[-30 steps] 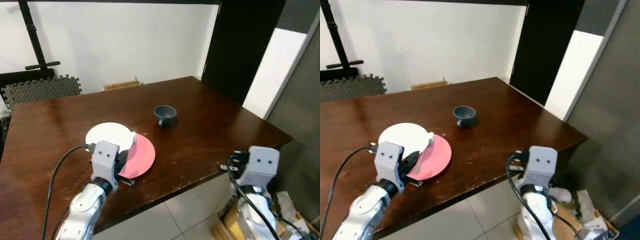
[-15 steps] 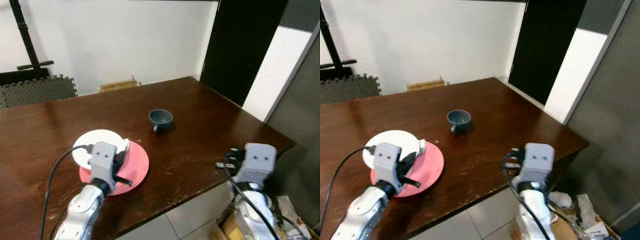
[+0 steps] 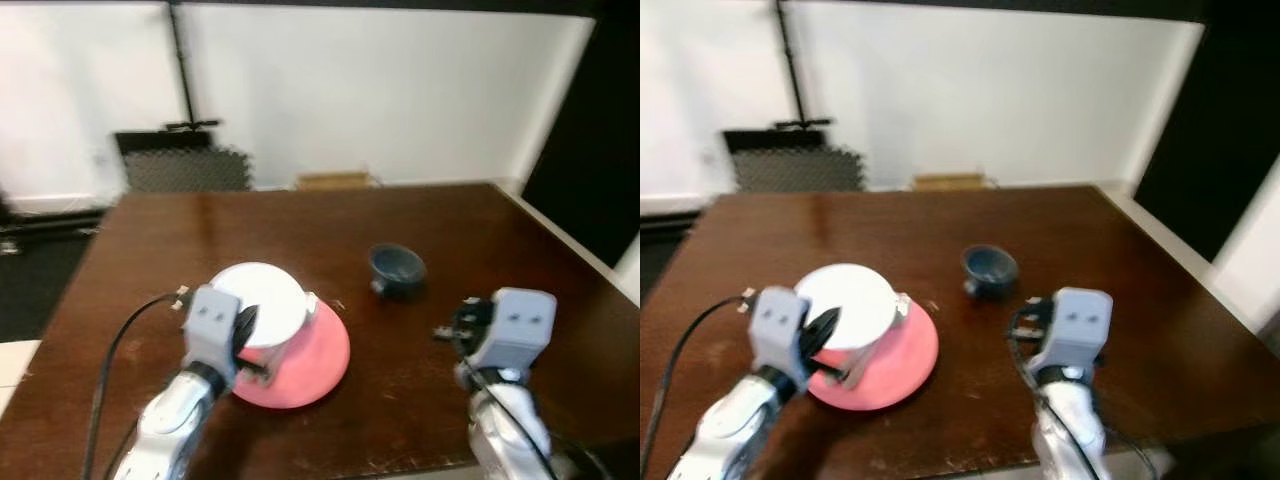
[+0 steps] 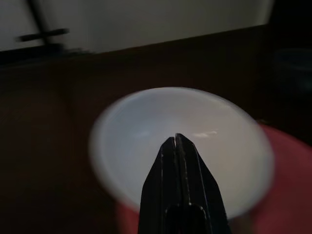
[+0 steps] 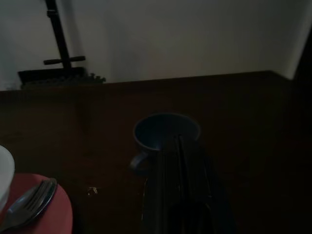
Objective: Setting the table
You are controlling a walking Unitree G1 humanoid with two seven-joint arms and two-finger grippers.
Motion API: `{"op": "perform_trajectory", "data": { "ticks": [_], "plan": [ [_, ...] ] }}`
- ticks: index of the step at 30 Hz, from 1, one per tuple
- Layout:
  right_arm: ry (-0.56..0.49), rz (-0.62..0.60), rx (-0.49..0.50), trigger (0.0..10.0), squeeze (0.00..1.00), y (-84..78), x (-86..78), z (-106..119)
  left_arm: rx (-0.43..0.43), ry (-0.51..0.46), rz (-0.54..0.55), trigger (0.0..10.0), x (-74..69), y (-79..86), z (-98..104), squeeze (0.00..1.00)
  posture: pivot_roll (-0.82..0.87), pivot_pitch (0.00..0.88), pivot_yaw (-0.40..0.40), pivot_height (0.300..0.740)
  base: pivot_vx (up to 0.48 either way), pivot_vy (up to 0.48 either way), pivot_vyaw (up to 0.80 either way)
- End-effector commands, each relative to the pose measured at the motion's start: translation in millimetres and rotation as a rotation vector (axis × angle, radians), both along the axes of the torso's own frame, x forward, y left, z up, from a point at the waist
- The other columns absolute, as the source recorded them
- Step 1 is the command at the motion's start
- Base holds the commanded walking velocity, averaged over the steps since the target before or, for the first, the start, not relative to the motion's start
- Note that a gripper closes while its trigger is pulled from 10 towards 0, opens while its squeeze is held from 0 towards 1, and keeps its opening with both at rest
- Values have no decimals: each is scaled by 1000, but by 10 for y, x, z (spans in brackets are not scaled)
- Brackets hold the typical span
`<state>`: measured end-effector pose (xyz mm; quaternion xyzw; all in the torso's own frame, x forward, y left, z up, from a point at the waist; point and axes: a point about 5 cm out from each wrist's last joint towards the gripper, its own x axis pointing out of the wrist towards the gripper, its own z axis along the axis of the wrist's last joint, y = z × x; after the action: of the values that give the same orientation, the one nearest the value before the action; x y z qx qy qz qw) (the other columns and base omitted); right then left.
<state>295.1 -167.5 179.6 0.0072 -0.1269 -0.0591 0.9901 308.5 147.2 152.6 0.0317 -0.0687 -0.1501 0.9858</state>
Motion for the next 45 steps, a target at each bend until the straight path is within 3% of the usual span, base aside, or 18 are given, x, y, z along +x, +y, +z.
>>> {"op": "perform_trajectory", "data": {
  "ticks": [1,15,33,41,45],
  "plan": [
    [22,-52,1,10000,0,-123,-40,-56,5,9,-35,10000,-11,-98,-14,0,-1,14,-6,740,262,0,0],
    [35,-51,7,10000,0,-115,-46,-87,-1,25,-26,10000,-9,-74,-23,0,3,19,-5,740,57,0,0],
    [41,-51,8,10000,0,-117,-48,-99,-14,39,-29,10000,-9,-79,-15,0,2,14,-5,740,0,400,0],
    [39,-54,4,10000,0,-126,-46,-94,124,20,-260,10000,-91,-125,126,0,2,8,-2,740,0,0,0],
    [34,-50,3,10000,0,-130,-34,-76,375,-49,-409,10000,-60,149,420,0,17,8,-12,740,0,0,0]
  ]
}}
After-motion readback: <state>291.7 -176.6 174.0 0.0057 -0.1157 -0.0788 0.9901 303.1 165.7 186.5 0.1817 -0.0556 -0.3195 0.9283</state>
